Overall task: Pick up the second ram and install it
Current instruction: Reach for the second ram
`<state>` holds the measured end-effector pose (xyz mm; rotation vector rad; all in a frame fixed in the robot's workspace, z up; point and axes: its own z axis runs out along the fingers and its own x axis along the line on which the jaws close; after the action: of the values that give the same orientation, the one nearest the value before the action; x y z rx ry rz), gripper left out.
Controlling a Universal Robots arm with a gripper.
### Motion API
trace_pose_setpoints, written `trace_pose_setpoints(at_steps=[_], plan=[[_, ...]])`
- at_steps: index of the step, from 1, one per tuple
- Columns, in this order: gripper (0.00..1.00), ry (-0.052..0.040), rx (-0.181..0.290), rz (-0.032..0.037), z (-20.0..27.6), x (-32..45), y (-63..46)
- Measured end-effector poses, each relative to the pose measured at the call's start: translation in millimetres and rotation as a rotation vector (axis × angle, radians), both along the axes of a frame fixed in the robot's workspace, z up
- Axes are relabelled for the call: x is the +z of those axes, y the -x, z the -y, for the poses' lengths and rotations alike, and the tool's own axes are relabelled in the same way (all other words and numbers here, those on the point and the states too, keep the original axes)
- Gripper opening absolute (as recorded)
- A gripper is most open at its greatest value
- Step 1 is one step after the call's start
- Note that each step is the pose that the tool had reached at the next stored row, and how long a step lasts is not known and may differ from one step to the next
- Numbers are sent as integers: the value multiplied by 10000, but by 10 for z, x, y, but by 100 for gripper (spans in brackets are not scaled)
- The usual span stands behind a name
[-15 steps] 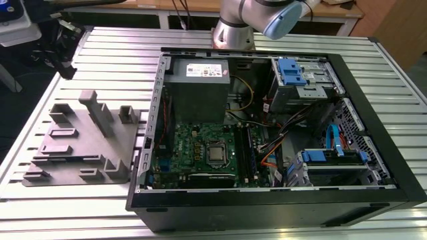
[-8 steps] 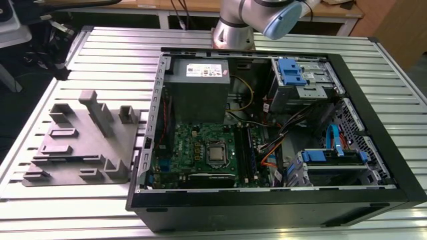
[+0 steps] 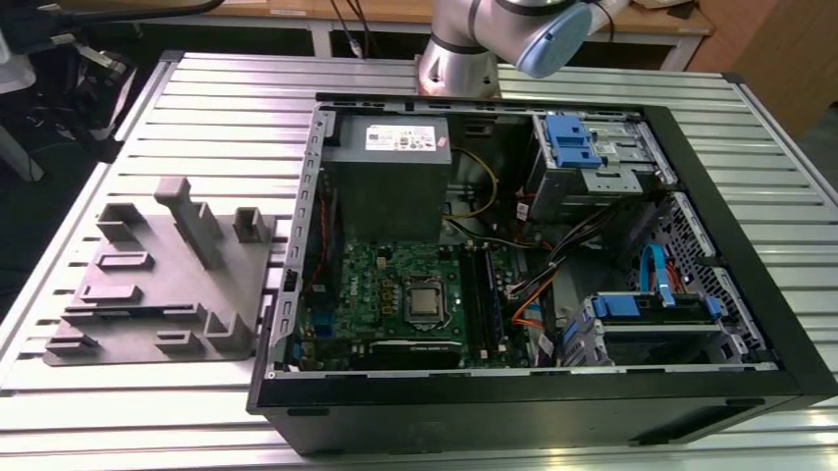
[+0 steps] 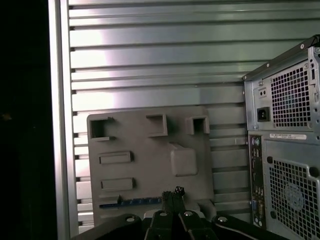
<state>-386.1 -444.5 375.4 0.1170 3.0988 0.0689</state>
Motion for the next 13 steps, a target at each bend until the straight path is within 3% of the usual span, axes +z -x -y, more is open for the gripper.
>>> trace_pose_setpoints(at_steps=[13], plan=[[7, -1, 0, 1, 89, -8, 151]])
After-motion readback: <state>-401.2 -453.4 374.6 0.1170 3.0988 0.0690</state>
